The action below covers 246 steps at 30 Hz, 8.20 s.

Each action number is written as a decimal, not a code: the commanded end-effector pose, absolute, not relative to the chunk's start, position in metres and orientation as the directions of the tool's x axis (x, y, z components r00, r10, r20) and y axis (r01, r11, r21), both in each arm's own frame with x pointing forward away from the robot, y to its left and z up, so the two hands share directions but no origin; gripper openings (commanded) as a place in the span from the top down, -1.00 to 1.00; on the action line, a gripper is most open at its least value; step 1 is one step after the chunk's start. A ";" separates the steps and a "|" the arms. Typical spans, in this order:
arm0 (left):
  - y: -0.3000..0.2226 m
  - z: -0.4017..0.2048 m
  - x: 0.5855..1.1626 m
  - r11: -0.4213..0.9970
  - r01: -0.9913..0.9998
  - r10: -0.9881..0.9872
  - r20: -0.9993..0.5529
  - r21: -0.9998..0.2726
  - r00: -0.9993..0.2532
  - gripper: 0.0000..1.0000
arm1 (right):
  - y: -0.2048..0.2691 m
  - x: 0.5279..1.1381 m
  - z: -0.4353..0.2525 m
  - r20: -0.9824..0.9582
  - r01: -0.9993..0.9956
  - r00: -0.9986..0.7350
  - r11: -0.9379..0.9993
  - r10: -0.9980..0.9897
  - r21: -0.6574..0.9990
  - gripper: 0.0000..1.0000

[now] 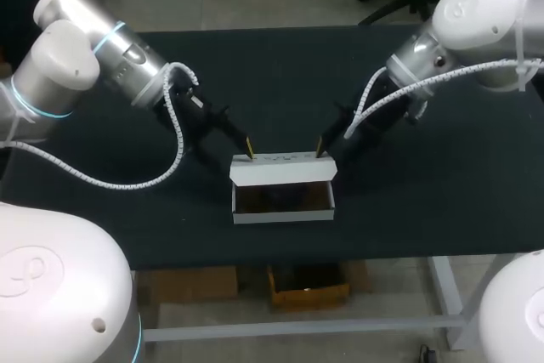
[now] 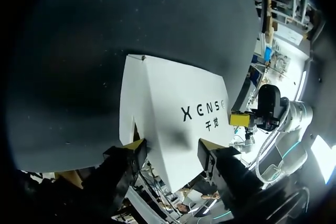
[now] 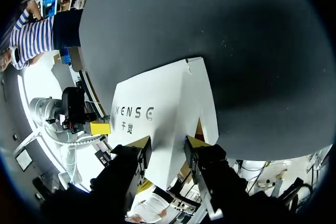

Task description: Assemble the packaging by folding the flat box into shape, placing the metal phone stand inside, and closing the box properly

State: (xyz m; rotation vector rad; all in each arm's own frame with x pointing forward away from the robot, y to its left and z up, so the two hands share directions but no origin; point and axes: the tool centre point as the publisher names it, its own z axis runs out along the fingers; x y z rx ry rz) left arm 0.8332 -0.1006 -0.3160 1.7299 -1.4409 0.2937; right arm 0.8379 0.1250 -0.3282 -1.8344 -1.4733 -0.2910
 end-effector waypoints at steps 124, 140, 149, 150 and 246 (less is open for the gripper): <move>-0.089 -0.317 0.829 0.037 -0.913 -0.712 0.652 0.406 0.261 -0.20 | 0.140 0.845 -0.346 0.588 0.891 0.304 -0.005 0.750 -0.454 0.15; -0.077 -0.301 0.846 0.015 -0.937 -0.719 0.655 0.350 0.233 -0.21 | 0.139 0.847 -0.353 0.570 0.887 0.294 0.003 0.767 -0.461 0.11; -0.074 -0.281 0.850 0.026 -0.968 -0.730 0.667 0.250 0.152 -0.34 | 0.141 0.849 -0.357 0.577 0.887 0.276 0.026 0.769 -0.460 0.06; -0.073 -0.277 0.851 0.039 -0.974 -0.731 0.671 0.221 0.123 -0.33 | 0.141 0.849 -0.357 0.577 0.888 0.275 0.027 0.769 -0.460 0.06; -0.126 -0.273 0.813 0.975 -0.074 -0.114 -0.184 -0.210 -0.976 -1.00 | 0.141 0.853 -0.362 0.571 0.885 0.276 0.026 0.773 -0.464 0.14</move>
